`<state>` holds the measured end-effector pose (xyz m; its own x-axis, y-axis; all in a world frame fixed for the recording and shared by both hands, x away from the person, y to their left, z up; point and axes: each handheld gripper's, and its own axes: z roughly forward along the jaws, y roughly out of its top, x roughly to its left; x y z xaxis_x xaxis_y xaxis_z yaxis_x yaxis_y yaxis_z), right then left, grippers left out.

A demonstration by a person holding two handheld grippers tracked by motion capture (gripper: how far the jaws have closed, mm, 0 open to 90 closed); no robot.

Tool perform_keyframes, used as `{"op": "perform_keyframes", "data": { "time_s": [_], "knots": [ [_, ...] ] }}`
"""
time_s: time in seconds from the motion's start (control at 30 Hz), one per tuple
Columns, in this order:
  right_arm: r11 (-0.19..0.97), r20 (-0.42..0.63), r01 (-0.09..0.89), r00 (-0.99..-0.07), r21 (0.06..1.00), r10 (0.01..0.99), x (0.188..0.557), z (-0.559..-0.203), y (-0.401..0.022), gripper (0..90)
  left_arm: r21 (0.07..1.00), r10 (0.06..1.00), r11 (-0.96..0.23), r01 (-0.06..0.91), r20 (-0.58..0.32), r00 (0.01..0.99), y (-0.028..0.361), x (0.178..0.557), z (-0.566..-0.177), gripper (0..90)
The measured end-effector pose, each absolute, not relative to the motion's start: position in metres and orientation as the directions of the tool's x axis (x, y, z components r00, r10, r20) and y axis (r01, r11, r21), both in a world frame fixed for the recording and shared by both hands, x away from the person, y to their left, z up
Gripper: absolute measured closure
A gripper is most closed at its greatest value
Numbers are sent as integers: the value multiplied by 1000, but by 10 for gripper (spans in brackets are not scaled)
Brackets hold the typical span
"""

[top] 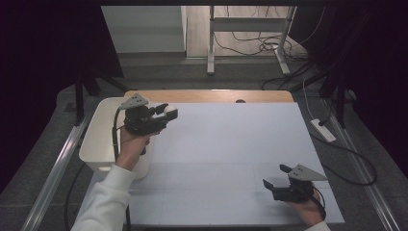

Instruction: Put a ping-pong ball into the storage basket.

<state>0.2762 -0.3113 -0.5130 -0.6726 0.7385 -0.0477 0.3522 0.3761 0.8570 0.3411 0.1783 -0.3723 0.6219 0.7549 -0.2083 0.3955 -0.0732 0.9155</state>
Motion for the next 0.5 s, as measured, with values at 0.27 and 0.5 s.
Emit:
{"op": "perform_keyframes", "data": {
  "time_s": [0.27, 0.5],
  "knots": [
    [376, -48, 352, -672, 857, 739, 276, -513, -311, 127, 920, 769, -65, 386, -200, 607, 187, 339, -367, 507],
    [376, -47, 353, -673, 857, 739, 276, -513, -311, 127, 923, 783, -53, 380, -198, 590, 196, 337, -365, 507]
  ]
}}
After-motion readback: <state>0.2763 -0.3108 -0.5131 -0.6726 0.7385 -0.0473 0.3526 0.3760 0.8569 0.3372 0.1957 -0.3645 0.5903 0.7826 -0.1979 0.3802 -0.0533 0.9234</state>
